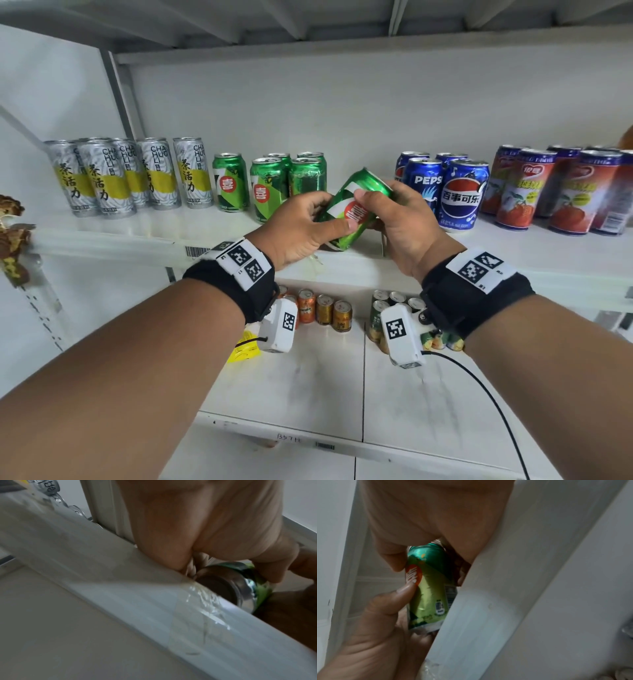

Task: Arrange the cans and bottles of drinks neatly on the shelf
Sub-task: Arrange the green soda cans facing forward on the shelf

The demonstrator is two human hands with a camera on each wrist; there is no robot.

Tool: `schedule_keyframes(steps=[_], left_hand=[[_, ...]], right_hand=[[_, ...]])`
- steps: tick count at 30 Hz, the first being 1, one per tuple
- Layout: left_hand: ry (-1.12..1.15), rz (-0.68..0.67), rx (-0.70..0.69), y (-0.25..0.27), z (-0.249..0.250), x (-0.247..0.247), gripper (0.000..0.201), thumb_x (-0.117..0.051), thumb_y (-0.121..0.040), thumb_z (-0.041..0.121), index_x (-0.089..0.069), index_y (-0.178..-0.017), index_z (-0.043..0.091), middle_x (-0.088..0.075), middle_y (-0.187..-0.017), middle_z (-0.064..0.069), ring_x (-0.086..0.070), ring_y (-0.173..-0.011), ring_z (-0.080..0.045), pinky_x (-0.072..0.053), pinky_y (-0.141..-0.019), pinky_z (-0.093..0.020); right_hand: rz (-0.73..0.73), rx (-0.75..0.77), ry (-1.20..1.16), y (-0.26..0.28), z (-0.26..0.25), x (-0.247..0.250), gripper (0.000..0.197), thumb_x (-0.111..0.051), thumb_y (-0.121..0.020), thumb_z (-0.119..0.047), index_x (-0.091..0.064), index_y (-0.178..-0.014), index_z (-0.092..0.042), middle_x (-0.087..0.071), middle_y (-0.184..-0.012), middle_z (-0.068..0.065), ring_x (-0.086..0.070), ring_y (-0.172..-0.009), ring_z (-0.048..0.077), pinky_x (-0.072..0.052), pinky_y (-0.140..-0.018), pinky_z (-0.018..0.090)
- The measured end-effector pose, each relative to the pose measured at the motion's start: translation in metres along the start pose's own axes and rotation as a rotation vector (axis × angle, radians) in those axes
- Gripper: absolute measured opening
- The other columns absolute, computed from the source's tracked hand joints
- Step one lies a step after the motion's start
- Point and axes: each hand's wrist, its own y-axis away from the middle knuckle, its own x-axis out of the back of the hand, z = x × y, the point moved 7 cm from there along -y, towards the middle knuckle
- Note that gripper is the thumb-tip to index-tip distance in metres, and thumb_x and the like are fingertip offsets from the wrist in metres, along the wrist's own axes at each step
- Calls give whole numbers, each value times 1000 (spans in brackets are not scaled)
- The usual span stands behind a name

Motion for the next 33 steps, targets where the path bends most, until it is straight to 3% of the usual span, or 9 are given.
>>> schedule_keyframes(steps=[4, 9, 12, 16, 19, 23, 26, 30, 33], left_hand=[[-39, -48, 13, 1, 7, 10, 38, -91, -84, 16, -72, -117, 14, -80, -115, -8, -76, -113, -26, -63, -98, -44], [-175, -66, -60, 10, 36, 48, 55, -96, -78, 26, -69, -125, 16, -80, -117, 0, -76, -112, -17, -60, -105, -45], [-182, -14, -107, 13, 55, 81, 72, -97, -66, 39, -68, -126, 13, -79, -120, -6, -74, -117, -25, -58, -106, -50], [-141, 15, -92, 10, 65, 126, 60, -98, -55, 35, -71, -102, 9, -79, -96, -12, -78, -89, -28, -64, -83, -43], [-161, 20, -75, 8, 67, 160, 70, -98, -51, 32, -68, -105, -1, -74, -92, -20, -70, -83, -32, -59, -81, -50], [-305, -6, -64, -5, 63, 193, 60, -98, -62, 16, -67, -112, 3, -77, -102, -26, -76, -89, -44, -64, -82, -53], [-420, -37, -25, -21, 49, 215, 48, -96, -74, 15, -69, -114, 14, -77, -106, -10, -77, -95, -25, -66, -86, -48], [-519, -121, 2, -41, 28, 228, 36, -92, -76, 17, -72, -106, 18, -79, -99, -2, -75, -84, -15, -65, -78, -39], [-602, -181, 7, -54, 17, 229, 37, -92, -74, 19, -73, -107, 21, -79, -102, 1, -77, -93, -19, -65, -85, -39]], right_hand=[[33, 35, 71, -6, -11, -9, 56, -88, -71, -28, -62, -116, -7, -73, -103, 10, -76, -84, 19, -60, -76, 32], [-27, 107, 233, -23, -38, -52, 54, -94, -67, -32, -66, -108, -9, -77, -102, 12, -78, -92, 27, -64, -83, 41], [-77, 131, 308, -33, -49, -90, 51, -96, -70, -26, -67, -106, -4, -76, -89, 9, -75, -78, 19, -63, -73, 34], [-108, 126, 357, -44, -55, -138, 46, -94, -76, -21, -66, -103, 5, -71, -82, 8, -70, -72, 20, -61, -72, 39], [-126, 116, 449, -54, -55, -170, 45, -93, -76, -27, -70, -102, 2, -74, -85, 15, -70, -72, 21, -63, -76, 46], [-118, 128, 640, -70, -56, -200, 29, -82, -85, -41, -78, -94, -13, -79, -93, 11, -77, -86, 27, -64, -82, 47], [-4, 122, 663, -86, -60, -204, 26, -65, -91, -37, -77, -89, -14, -78, -95, 8, -74, -91, 29, -61, -85, 44], [8, 199, 1293, -101, -57, -209, 29, -63, -91, -39, -77, -96, -14, -74, -102, 5, -65, -98, 25, -53, -84, 35], [-70, 109, 1666, -107, -35, -211, 32, -65, -90, -43, -70, -100, -13, -70, -104, 9, -60, -94, 30, -49, -79, 33]])
